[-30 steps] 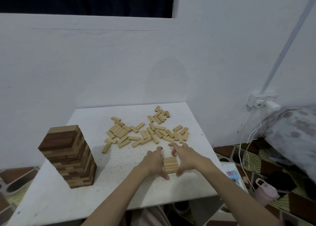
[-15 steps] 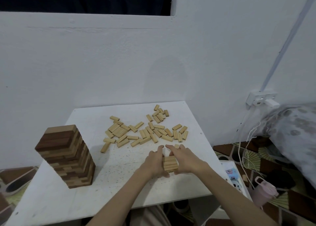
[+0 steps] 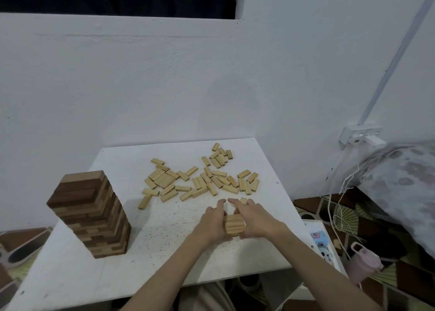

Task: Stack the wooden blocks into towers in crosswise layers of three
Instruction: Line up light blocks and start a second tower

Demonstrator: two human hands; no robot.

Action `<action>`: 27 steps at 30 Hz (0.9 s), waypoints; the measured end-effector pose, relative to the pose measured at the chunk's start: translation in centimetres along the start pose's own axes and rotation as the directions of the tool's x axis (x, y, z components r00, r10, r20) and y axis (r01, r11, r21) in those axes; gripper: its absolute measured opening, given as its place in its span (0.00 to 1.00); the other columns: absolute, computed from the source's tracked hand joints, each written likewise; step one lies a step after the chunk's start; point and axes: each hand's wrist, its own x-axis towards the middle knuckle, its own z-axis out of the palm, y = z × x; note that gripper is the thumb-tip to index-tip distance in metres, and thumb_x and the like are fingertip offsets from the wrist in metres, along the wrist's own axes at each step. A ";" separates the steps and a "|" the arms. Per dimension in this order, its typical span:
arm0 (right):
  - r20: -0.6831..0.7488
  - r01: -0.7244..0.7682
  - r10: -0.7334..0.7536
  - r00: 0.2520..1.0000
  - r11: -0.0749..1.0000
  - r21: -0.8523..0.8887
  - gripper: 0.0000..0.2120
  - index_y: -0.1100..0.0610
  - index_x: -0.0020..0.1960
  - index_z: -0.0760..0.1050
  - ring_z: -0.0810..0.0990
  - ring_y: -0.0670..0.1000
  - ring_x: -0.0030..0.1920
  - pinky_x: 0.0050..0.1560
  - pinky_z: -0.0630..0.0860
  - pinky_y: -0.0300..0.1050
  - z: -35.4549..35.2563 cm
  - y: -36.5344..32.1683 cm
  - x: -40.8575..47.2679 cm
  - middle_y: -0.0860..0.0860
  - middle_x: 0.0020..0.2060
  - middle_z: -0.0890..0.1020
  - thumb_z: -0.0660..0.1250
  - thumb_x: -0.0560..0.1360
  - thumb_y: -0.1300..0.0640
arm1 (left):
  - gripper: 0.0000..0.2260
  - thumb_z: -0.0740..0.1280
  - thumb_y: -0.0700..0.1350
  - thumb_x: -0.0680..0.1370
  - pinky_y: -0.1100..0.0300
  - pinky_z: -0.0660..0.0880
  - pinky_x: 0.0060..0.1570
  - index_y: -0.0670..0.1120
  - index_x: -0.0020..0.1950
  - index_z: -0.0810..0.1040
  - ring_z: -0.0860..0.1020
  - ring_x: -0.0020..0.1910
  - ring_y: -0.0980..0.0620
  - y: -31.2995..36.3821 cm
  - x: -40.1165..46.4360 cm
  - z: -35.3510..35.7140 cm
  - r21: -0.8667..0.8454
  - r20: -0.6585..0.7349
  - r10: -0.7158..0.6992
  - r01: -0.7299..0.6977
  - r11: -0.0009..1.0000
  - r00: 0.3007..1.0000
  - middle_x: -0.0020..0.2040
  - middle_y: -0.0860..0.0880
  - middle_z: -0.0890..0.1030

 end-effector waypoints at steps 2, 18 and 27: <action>-0.002 -0.003 0.003 1.000 1.000 -0.006 0.50 0.43 0.76 0.48 0.70 0.55 0.58 0.61 0.71 0.50 0.0 0.0 0.0 0.52 0.62 0.72 0.76 0.66 0.55 | 0.46 0.77 0.45 0.64 0.53 0.75 0.54 0.46 0.74 0.52 0.72 0.59 0.47 0.0 0.1 0.0 0.009 0.003 0.006 -0.006 1.000 1.000 0.60 0.45 0.75; -0.115 -0.061 0.112 0.987 0.925 0.376 0.30 0.53 0.70 0.66 0.70 0.43 0.43 0.50 0.66 0.37 -6.2 2.0 0.8 0.50 0.53 0.74 0.73 0.72 0.59 | 0.21 0.67 0.52 0.76 0.60 0.69 0.56 0.43 0.65 0.71 0.72 0.59 0.49 -1.8 1.2 -6.2 -0.090 -0.203 0.017 -0.036 0.995 0.979 0.60 0.47 0.75; -0.103 -0.309 0.386 0.917 0.849 0.429 0.20 0.61 0.61 0.69 0.74 0.50 0.46 0.43 0.69 0.43 -2.1 1.0 2.7 0.53 0.50 0.74 0.66 0.76 0.48 | 0.10 0.60 0.37 0.77 0.58 0.67 0.54 0.39 0.57 0.74 0.70 0.56 0.44 -6.0 2.4 -4.0 0.087 -0.415 -0.025 0.067 0.994 0.909 0.54 0.45 0.73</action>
